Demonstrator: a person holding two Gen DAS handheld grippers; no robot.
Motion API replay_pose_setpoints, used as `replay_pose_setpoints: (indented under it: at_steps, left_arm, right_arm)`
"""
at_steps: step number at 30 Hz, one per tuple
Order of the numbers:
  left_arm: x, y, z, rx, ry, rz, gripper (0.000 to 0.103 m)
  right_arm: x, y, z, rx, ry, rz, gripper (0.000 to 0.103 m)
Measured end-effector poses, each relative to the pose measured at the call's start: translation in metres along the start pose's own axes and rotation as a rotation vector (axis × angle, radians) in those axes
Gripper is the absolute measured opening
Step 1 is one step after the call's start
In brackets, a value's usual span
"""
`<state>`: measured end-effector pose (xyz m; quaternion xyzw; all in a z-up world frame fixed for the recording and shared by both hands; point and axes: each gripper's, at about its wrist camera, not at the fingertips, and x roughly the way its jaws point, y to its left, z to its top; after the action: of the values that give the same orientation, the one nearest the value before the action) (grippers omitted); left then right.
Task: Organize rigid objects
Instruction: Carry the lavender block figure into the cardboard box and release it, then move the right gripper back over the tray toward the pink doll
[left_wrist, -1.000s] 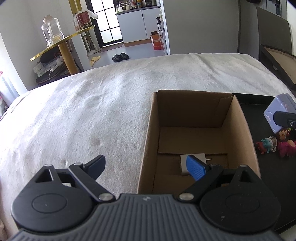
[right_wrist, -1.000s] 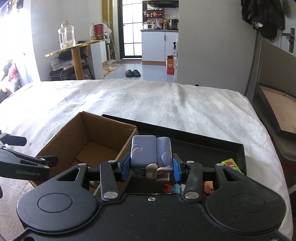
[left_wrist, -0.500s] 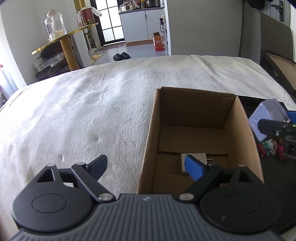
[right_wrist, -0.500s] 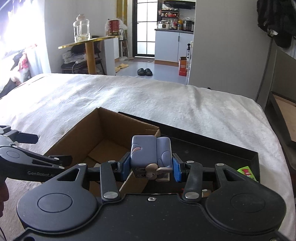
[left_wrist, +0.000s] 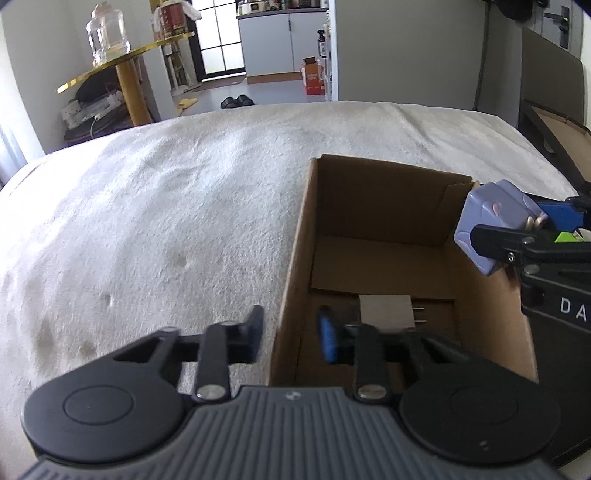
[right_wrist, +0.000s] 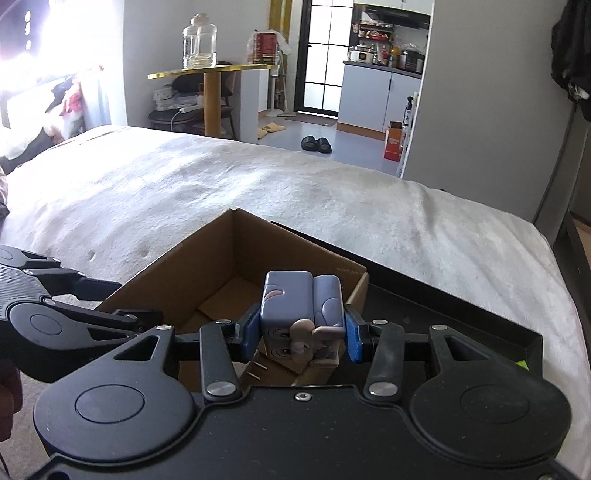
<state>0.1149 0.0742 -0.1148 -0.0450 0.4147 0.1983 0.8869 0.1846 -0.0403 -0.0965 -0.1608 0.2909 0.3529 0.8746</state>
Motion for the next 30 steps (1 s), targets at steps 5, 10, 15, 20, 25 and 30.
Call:
replay_pose_setpoints:
  at_steps: [5, 10, 15, 20, 25, 30]
  left_arm:
    - [0.000, 0.004, 0.000, -0.015, -0.005, -0.012, 0.012]
    - [-0.001, 0.004, -0.001, -0.013, -0.012, -0.017, 0.012]
    - [-0.002, 0.004, 0.000, -0.005, -0.010, -0.019, 0.011]
    - [-0.002, 0.003, 0.000, -0.005, -0.014, -0.014, 0.011]
    - [-0.003, 0.001, 0.001, -0.004, -0.010, -0.004, 0.011]
    - [-0.003, -0.001, 0.002, 0.002, -0.003, 0.006, 0.011]
  right_arm:
    - [0.008, 0.007, 0.007, -0.019, -0.002, 0.011, 0.044]
    - [0.017, 0.012, 0.012, -0.043, -0.001, 0.015, 0.044]
    - [0.021, 0.012, 0.013, -0.058, -0.011, -0.036, 0.048]
    - [0.012, -0.001, 0.009, 0.001, 0.001, -0.042, 0.048]
    - [0.004, -0.012, 0.001, 0.046, 0.014, -0.043, 0.048]
    - [-0.001, -0.019, -0.006, 0.074, 0.027, -0.046, 0.050]
